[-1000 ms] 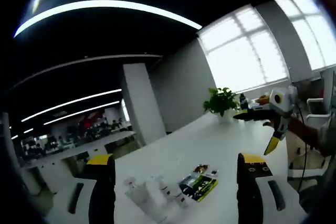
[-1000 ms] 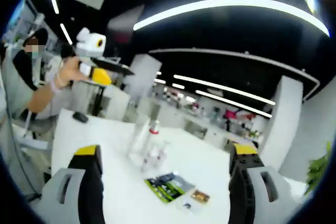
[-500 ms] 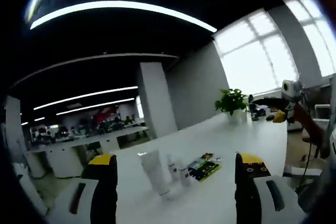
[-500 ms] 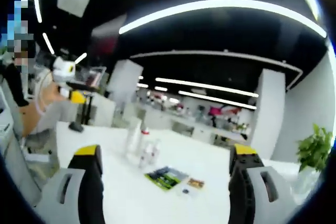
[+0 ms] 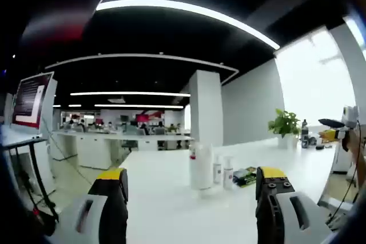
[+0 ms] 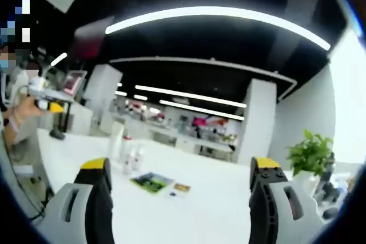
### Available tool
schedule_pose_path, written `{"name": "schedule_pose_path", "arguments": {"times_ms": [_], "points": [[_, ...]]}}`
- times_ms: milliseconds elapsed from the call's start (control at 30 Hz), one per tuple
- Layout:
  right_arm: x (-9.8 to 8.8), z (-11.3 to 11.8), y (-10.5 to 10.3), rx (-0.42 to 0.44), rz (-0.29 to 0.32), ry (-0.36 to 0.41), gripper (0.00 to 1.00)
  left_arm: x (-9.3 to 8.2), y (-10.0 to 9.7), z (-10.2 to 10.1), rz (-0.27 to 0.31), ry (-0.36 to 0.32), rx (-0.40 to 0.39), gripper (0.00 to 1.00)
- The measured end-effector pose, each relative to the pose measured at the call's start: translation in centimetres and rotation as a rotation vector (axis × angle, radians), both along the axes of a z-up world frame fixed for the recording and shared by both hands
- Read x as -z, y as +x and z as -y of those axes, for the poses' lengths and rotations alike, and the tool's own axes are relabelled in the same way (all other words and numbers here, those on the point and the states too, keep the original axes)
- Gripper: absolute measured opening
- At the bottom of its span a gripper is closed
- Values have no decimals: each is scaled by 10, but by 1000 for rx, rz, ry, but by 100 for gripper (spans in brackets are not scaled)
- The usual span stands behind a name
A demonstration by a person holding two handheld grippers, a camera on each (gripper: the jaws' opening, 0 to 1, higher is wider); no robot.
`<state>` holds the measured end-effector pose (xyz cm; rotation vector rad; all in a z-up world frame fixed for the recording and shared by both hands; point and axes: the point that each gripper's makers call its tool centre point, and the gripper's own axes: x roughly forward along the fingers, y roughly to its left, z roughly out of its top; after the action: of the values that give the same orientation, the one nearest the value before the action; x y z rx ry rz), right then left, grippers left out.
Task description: Arrange the skincare products in the storage area until every visible bottle or jar stands upright without overlapping.
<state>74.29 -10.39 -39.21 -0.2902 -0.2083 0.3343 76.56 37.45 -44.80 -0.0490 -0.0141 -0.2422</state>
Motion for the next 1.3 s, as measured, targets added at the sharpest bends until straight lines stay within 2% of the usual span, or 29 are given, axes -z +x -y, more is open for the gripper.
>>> {"name": "schedule_pose_path", "arguments": {"times_ms": [33, 67, 133, 200, 267, 367, 500, 633, 733, 1067, 1300], "points": [[3, 4, 1, 4, -12, 17, 100, 5, 6, -4, -43, 30, -11, 96], [10, 9, 3, 7, -47, 71, 100, 8, 11, -7, -49, 51, -30, 96], [18, 16, 9, 4, -84, 118, 100, 15, 14, -10, -60, 48, -59, 96], [32, 25, 19, 18, -167, 170, 100, 20, 17, -7, -78, 42, -52, 96], [44, 28, 22, 13, -216, 198, 100, 22, 17, -5, -88, 17, -40, 96], [51, 26, 25, -9, -246, 226, 98, 22, 16, -5, -99, -4, -23, 93], [68, 27, 30, -4, -301, 207, 95, 29, 14, -15, -143, 31, -67, 93], [80, 28, 33, 3, -347, 201, 94, 27, 13, -12, -138, 28, -53, 92], [80, 29, 33, 4, -350, 206, 94, 27, 13, -7, -140, 19, -25, 93], [77, 29, 33, 8, -337, 194, 92, 33, 18, -2, -159, 6, -3, 92], [78, 32, 35, 22, -340, 204, 92, 35, 20, -3, -163, -1, -10, 92]]}}
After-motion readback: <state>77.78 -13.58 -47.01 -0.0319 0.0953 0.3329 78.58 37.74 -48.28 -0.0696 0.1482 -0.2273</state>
